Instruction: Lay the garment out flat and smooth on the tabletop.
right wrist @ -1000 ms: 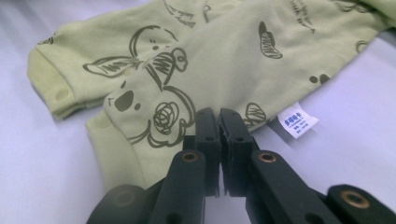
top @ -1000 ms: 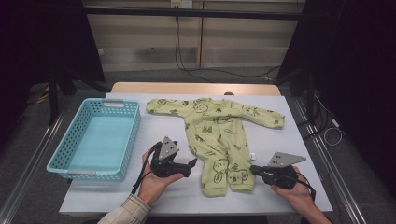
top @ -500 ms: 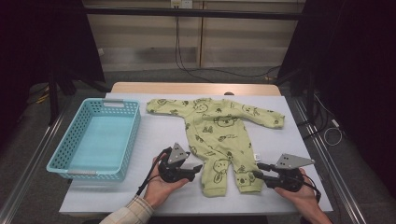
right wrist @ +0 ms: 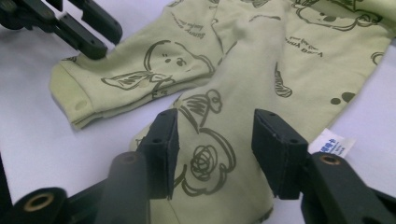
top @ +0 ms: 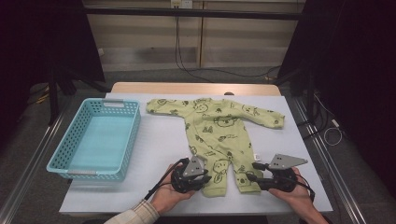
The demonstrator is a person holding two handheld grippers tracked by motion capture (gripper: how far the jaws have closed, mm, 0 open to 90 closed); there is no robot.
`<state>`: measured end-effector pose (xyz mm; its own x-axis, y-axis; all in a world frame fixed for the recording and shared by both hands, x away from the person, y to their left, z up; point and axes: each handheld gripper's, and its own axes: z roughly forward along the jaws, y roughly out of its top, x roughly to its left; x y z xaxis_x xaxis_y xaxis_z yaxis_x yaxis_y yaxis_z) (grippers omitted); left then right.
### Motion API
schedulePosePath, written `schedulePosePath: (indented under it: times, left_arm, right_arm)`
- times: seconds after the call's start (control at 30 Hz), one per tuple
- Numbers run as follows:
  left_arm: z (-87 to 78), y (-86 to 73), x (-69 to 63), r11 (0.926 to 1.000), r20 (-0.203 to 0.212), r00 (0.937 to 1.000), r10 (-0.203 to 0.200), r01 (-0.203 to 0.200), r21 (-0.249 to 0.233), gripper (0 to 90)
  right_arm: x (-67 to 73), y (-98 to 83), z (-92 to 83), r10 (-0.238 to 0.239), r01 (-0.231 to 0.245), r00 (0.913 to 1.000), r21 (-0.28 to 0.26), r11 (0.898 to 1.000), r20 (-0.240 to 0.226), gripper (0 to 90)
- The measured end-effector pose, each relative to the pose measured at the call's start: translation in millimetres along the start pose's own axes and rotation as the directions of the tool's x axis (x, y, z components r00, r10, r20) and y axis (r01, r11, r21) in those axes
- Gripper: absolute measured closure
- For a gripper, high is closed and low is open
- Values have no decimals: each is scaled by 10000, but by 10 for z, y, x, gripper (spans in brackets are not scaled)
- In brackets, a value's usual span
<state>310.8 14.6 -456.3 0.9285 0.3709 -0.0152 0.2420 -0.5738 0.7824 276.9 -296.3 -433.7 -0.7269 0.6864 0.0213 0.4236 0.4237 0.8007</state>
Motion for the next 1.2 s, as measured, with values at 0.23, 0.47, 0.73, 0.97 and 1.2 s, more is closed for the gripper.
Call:
schedulePosePath:
  times: [0.23, 0.47, 0.73, 0.97, 1.2]
  left_arm:
    - [42, 32, 11, 9988, 22, 9988, 484, -484, -63, 640]
    - [109, 85, 44, 9988, 370, 9983, 443, -450, 179, 560]
    - [128, 100, 53, 9994, 572, 9981, -219, 204, 277, 871]
    - [-89, 58, 61, 9928, 454, 9927, -1117, 1094, 495, 885]
    - [-384, -65, 70, 9817, 149, 9827, -1846, 1836, 505, 884]
  right_arm:
    - [-6, 14, 39, -14, 15, 9999, 46, 10000, -114, 487]
    - [-5, 21, 67, 4, -1, 9999, 156, 9999, -145, 464]
    - [-13, 12, 87, 7, -2, 9999, 302, 9995, -149, 452]
    - [-25, 7, 68, 93, -90, 9999, 225, 9997, -115, 454]
    - [-10, 9, 86, 69, -62, 9998, 328, 9994, -197, 454]
